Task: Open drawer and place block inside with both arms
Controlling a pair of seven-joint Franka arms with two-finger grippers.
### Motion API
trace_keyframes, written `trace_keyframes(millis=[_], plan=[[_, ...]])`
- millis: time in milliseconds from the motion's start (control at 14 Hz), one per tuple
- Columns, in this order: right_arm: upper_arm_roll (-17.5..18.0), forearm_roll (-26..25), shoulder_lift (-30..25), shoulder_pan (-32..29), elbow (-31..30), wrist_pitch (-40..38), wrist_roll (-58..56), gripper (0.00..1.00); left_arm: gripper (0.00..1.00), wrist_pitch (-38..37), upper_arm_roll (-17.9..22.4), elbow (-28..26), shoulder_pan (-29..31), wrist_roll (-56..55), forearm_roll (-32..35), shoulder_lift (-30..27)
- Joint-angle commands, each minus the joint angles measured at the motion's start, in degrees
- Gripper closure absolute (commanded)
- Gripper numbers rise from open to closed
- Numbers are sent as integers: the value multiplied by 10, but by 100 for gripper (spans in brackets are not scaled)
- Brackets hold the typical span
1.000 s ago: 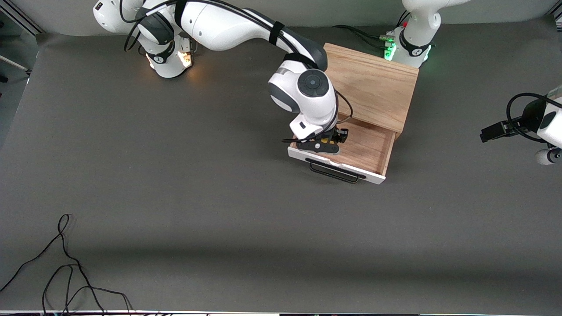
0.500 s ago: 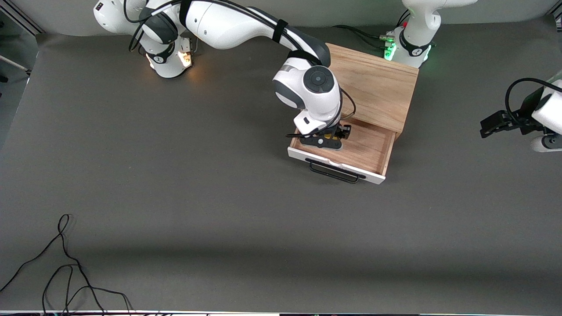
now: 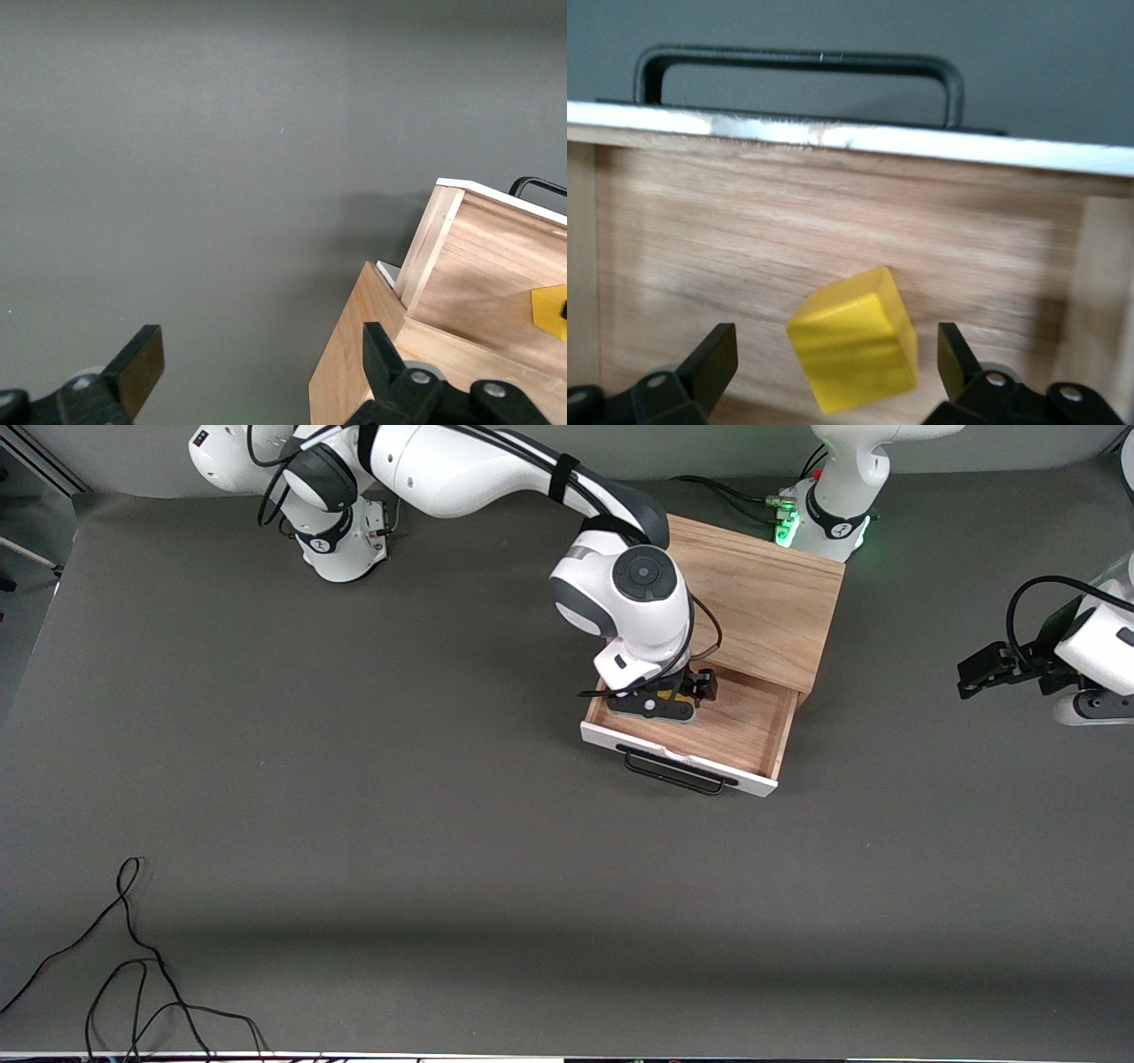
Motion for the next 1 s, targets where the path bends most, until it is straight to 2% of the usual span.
trace_keyframes(millis=[0, 214, 357, 429, 571, 786, 929], plan=[[14, -5, -60, -58, -2, -65, 7, 0, 0, 4, 10, -9, -12, 16, -5, -8], [66, -4, -127, -161, -11, -118, -41, 0, 0, -1, 32, 14, -43, 22, -2, 8], [80, -4, -175, -223, -29, -153, -119, 0, 0, -1, 45, 20, -57, 22, -2, 13], [78, -6, -206, -246, -52, -157, -154, 0, 0, 0, 47, 20, -60, 22, -3, 14], [71, -10, -283, -291, -135, -150, -203, 0, 0, 0, 49, 21, -61, 23, -3, 14], [61, -10, -342, -351, -187, -157, -280, 0, 0, -2, 48, 23, -55, 25, -3, 16], [15, -4, -388, -364, -253, -154, -373, 0, 0, -2, 48, 22, -54, 25, -3, 16]])
